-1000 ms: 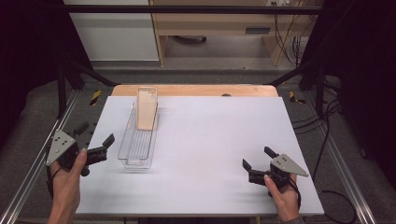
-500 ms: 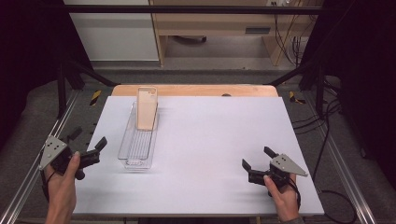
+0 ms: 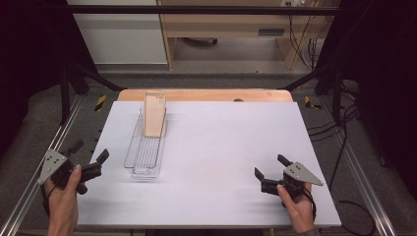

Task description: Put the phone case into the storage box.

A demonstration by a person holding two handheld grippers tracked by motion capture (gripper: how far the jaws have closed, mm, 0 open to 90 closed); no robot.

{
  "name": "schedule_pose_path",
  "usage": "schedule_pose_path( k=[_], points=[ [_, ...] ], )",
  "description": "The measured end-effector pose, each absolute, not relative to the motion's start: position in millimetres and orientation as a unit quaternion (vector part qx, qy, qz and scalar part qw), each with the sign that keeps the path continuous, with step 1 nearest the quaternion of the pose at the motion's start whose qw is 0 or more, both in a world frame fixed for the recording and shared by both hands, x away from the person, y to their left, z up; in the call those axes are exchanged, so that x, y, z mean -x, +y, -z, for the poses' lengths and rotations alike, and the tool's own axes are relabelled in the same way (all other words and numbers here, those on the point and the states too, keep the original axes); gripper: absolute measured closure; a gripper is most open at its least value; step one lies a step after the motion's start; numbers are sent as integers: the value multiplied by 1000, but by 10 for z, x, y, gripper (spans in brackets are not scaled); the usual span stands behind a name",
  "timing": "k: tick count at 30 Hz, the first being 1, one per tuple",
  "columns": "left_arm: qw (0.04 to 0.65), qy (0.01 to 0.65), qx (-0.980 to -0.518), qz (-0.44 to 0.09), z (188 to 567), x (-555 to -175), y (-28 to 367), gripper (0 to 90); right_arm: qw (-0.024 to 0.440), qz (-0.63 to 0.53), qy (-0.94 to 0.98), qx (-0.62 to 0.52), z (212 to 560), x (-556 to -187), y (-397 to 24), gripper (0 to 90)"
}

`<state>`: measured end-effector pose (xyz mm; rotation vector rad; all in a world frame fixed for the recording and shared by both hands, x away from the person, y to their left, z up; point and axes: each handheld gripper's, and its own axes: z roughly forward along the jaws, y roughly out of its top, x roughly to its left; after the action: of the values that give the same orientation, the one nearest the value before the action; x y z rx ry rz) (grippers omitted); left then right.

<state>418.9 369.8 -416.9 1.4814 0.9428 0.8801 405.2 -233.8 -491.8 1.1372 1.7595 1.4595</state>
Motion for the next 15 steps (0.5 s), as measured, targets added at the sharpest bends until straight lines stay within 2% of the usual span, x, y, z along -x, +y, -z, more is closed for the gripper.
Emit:
schedule_pose_path(
  k=[15],
  points=[
    [565, 380, -639, -357, 4307, -4149, 3562, 26, 291, -546, 660, -426, 4921, -4051, -2340, 26]
  ],
)
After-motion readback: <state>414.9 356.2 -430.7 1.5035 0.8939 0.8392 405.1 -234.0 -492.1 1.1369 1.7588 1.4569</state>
